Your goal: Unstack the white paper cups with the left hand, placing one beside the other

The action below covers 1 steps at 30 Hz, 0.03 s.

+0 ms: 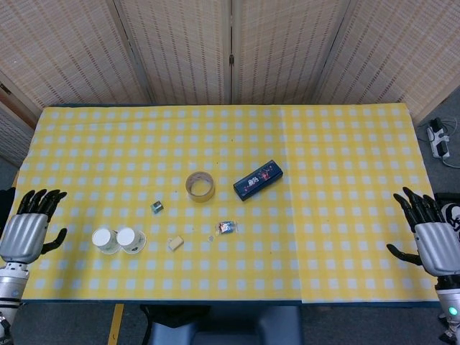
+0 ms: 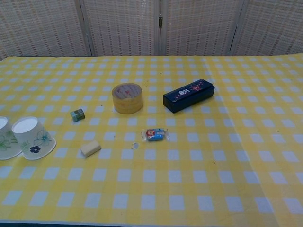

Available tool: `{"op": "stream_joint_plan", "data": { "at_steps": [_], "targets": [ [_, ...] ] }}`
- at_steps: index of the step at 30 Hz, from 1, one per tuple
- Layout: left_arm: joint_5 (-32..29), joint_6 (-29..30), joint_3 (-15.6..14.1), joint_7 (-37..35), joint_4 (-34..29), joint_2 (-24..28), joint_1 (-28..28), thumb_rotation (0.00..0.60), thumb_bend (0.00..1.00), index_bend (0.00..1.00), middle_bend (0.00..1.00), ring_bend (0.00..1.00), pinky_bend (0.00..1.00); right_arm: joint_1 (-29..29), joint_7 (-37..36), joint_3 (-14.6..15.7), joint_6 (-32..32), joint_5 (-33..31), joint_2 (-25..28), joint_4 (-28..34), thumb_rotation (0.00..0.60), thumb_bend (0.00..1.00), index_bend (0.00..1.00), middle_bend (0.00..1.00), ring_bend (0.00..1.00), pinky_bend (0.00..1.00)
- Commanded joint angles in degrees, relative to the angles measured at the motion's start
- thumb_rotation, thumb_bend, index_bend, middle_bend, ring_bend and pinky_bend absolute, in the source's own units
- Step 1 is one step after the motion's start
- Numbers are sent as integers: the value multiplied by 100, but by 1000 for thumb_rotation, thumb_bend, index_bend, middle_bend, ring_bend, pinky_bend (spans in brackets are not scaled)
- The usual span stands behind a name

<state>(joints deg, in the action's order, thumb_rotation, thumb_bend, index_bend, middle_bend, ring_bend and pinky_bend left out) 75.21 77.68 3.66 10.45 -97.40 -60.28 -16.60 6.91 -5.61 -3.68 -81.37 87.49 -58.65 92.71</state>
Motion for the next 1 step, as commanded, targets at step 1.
{"op": "stream_joint_plan", "data": {
  "at_steps": [1],
  "targets": [
    [60, 477, -57, 143, 7, -139, 337, 600, 418, 134, 125, 75, 8, 35, -223, 65, -10, 175, -55, -87, 600, 201, 0, 0, 71, 0]
  ]
}}
